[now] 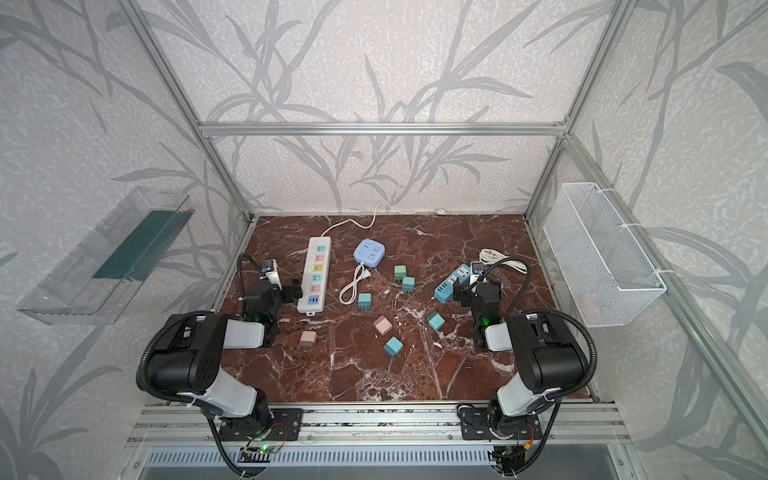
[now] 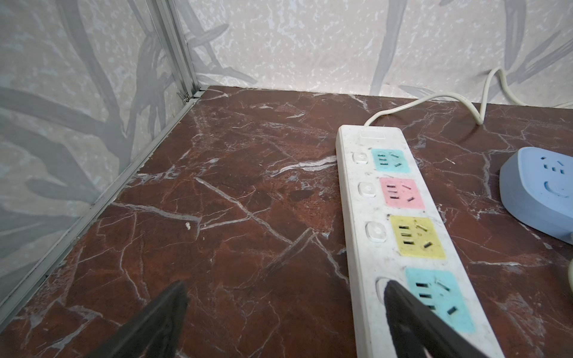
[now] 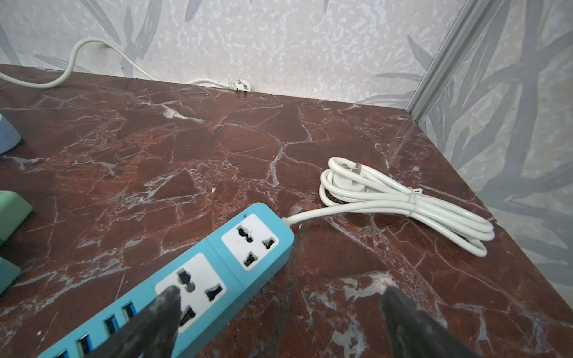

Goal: Insert the plug

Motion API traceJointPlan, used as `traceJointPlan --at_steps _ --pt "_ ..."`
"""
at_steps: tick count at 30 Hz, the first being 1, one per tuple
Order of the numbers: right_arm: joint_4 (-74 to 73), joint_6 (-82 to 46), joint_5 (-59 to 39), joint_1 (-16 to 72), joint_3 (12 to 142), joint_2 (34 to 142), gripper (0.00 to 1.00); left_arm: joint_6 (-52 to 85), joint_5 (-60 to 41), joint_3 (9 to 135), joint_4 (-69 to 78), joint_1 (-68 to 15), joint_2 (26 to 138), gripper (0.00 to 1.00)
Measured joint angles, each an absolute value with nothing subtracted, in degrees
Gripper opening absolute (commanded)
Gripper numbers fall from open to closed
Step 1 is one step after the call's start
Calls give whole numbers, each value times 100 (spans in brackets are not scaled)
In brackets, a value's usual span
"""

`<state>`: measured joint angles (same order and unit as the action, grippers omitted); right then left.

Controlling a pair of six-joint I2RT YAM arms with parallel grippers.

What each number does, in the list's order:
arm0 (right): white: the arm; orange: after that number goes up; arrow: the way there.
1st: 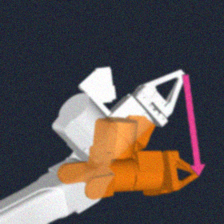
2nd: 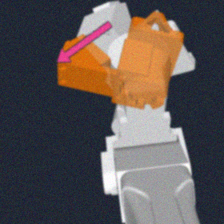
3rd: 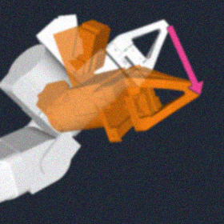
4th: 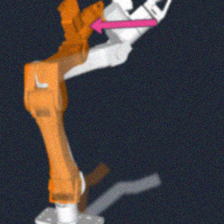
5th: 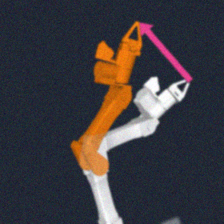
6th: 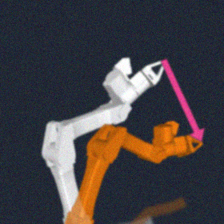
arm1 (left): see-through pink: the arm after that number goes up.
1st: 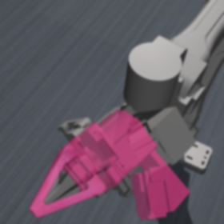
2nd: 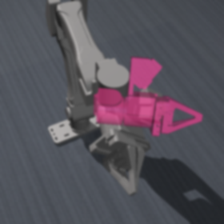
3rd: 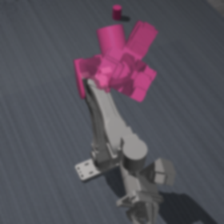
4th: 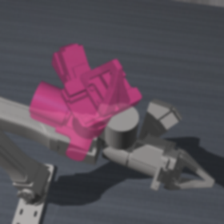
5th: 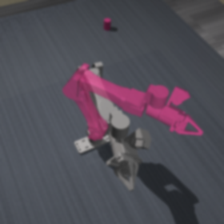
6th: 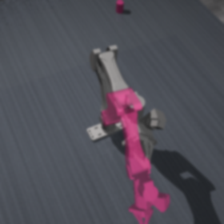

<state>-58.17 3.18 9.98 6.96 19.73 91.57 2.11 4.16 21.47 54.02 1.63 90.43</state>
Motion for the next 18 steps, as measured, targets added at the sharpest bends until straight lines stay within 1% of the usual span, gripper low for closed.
traceJointPlan --at_steps 10,18 --pt "-5732 375 709 696 1981 9157 99 211 419 2147 5402 163 9041 99" --pt "-5708 412 668 696 1984 9157 99 209 458 2147 5402 156 9043 99"
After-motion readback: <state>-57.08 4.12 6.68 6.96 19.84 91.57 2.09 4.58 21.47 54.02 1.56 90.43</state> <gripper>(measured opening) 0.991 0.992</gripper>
